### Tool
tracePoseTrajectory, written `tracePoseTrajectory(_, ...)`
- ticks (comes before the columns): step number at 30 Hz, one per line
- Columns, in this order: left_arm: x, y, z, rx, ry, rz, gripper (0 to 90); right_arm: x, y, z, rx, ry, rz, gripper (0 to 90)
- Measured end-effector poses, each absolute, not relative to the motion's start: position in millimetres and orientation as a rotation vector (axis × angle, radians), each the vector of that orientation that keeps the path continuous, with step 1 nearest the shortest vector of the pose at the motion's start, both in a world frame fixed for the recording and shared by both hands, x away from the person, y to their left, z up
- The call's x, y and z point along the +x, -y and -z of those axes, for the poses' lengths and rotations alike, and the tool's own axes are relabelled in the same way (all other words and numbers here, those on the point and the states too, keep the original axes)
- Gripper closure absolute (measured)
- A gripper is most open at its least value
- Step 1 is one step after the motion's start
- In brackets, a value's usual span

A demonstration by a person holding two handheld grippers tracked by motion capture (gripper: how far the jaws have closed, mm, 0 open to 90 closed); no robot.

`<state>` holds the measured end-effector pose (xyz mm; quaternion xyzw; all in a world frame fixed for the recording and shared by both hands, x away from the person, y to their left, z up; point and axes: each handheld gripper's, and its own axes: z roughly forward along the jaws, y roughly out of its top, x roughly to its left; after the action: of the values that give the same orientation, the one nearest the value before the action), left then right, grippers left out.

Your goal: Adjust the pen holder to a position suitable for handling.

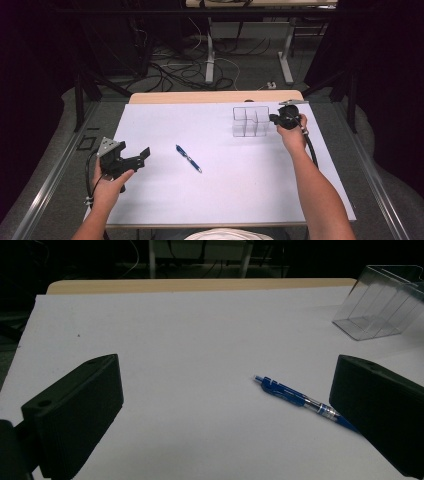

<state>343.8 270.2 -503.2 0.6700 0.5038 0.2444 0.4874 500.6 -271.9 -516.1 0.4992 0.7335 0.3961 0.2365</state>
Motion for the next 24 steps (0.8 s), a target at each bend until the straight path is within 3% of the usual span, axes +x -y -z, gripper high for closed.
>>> tracePoseTrajectory(24,344,-271,503,1.627,-1.229,-0.595,0.6,500,260,517,1.322,-2.042,-1.121,90.0)
